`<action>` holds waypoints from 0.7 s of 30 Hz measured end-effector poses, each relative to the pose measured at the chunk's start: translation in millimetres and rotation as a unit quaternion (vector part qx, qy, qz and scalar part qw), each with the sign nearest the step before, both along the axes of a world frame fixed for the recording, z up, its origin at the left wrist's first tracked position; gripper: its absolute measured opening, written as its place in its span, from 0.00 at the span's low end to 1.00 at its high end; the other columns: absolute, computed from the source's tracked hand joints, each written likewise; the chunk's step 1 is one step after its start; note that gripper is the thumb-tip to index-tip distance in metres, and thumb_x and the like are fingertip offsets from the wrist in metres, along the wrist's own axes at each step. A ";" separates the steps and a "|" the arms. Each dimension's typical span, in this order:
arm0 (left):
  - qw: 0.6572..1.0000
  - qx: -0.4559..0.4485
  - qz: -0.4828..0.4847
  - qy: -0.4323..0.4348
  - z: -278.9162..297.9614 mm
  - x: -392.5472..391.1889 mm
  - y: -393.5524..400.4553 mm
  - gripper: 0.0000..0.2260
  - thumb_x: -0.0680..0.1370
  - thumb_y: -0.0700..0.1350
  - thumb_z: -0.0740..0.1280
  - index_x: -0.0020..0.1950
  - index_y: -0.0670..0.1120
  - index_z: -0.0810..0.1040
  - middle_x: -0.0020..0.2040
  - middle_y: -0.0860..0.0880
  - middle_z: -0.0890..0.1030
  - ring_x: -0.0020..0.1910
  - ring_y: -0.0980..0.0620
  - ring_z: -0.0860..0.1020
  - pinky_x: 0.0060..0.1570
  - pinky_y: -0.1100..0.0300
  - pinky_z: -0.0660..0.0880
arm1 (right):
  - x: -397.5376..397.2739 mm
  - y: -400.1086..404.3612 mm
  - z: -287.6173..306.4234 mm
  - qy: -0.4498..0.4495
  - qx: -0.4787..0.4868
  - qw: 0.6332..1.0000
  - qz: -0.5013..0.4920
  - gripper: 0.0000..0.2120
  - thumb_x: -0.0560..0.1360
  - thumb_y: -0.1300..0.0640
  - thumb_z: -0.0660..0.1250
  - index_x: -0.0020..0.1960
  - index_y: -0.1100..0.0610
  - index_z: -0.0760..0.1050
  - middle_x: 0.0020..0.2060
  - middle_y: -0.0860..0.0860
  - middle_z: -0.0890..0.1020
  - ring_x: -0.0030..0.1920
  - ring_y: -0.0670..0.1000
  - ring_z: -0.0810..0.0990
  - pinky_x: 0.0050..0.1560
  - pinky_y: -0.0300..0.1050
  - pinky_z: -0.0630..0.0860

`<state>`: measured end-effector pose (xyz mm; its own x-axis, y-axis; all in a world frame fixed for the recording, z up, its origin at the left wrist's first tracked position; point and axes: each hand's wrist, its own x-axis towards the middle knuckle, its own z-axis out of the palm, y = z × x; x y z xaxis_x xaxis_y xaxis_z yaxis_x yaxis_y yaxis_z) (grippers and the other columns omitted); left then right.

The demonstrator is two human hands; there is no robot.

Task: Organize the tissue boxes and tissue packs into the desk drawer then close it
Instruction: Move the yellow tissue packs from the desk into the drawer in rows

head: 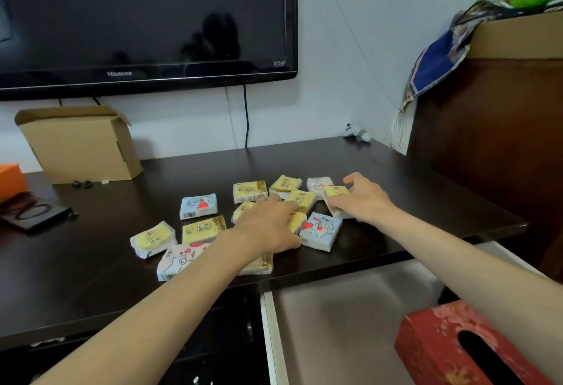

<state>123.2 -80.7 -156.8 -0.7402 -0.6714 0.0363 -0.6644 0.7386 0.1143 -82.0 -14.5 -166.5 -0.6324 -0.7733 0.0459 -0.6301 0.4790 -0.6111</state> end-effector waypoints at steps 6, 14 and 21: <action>0.998 0.005 0.025 0.052 8.7 0.0 8.2 0.34 0.71 0.59 0.67 0.76 0.55 0.62 0.73 0.49 0.65 0.71 0.46 0.63 0.60 0.47 0.70 | -14.8 41.6 -13.3 0.075 -0.034 0.996 0.027 0.35 0.73 0.41 0.69 0.78 0.40 0.62 0.69 0.52 0.73 0.66 0.60 0.77 0.55 0.55 0.75; 0.989 -0.022 -0.055 0.133 15.2 -57.5 71.0 0.26 0.68 0.61 0.60 0.62 0.51 0.74 0.60 0.49 0.72 0.57 0.45 0.72 0.46 0.52 0.68 | -53.6 106.9 -15.8 0.169 0.055 0.984 0.019 0.28 0.75 0.36 0.61 0.74 0.38 0.69 0.68 0.46 0.70 0.62 0.61 0.78 0.55 0.55 0.73; 0.999 -0.013 -0.052 0.011 -1.7 -116.7 80.0 0.28 0.72 0.65 0.62 0.62 0.46 0.73 0.61 0.44 0.74 0.59 0.41 0.74 0.46 0.51 0.68 | -76.0 133.6 -11.0 0.111 0.106 0.980 0.128 0.33 0.74 0.31 0.63 0.76 0.43 0.70 0.72 0.47 0.71 0.70 0.55 0.73 0.68 0.56 0.70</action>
<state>6.5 -0.7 -158.5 -0.8047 -0.5897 0.0690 -0.5816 0.8063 0.1082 -158.0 119.1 -177.6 -0.4085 -0.9126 -0.0189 -0.8526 0.3889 -0.3490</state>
